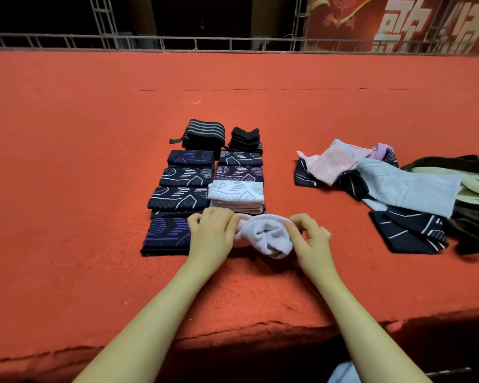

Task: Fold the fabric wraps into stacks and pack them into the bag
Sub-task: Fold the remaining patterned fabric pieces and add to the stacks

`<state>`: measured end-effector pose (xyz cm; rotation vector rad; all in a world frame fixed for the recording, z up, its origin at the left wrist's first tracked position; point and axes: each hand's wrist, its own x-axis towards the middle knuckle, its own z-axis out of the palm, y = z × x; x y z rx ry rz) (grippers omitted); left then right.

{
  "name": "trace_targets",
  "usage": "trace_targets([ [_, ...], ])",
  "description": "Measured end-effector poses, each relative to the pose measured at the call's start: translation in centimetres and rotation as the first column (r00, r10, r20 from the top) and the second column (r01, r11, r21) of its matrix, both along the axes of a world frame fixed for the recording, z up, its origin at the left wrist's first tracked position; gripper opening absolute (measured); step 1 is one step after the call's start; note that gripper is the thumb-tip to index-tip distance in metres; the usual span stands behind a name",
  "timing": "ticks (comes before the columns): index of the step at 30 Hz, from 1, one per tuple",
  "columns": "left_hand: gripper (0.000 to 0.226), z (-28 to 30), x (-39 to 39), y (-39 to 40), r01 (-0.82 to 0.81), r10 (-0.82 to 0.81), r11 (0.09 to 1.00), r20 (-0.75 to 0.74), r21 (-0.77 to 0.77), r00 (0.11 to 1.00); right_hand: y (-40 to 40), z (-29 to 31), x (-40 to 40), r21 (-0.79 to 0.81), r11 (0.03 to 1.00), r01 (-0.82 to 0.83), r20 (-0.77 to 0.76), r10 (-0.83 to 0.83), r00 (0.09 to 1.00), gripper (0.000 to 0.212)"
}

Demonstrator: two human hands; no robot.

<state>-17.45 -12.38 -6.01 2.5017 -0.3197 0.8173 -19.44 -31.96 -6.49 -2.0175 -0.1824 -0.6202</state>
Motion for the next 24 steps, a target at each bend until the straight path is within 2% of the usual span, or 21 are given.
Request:
trace_targets([
  [5, 0.034, 0.4, 0.2, -0.6, 0.042, -0.041, 0.999, -0.038, 0.004, 0.998, -0.2, 0.6, -0.4, -0.143, 0.982, -0.119, -0.135, 0.1, 0.986, 0.03],
  [7, 0.032, 0.3, 0.4, -0.5, 0.031, -0.032, 0.999, -0.063, -0.015, 0.998, -0.3, 0.5, -0.6, -0.225, 0.965, -0.137, -0.142, 0.107, 0.984, 0.027],
  [10, 0.036, 0.0, 0.4, -0.5, 0.028, -0.027, 1.0, -0.055, 0.013, 0.998, -0.2, 0.5, -0.9, -0.296, 0.946, -0.131, -0.137, 0.094, 0.986, 0.033],
  [14, 0.041, -1.3, 0.3, 0.0, 0.0, 0.002, 0.999, -0.046, 0.039, 0.999, 0.0, -0.3, -0.6, -0.419, 0.908, -0.027, -0.042, 0.01, 0.999, 0.041],
  [17, 0.039, -1.8, 0.2, 0.2, -0.041, 0.043, 0.998, -0.046, 0.054, 0.998, 0.1, -1.1, -0.2, -0.454, 0.887, 0.09, 0.043, -0.079, 0.996, 0.039],
  [19, 0.031, -1.7, 0.2, 0.1, -0.066, 0.066, 0.994, 0.0, 0.087, 0.998, 0.2, -1.4, 0.2, -0.464, 0.873, 0.148, 0.048, -0.142, 0.989, 0.04],
  [22, 0.027, -1.7, -0.1, -0.5, -0.008, -0.01, 0.989, 0.119, 0.148, 0.993, 0.2, -1.5, 0.8, -0.455, 0.876, 0.161, 0.011, -0.175, 0.985, 0.039],
  [24, 0.03, -1.7, -0.3, -1.0, 0.087, -0.115, 0.97, 0.118, 0.226, 0.986, 0.2, -1.6, 1.1, -0.474, 0.866, 0.157, 0.017, -0.169, 0.985, 0.035],
])
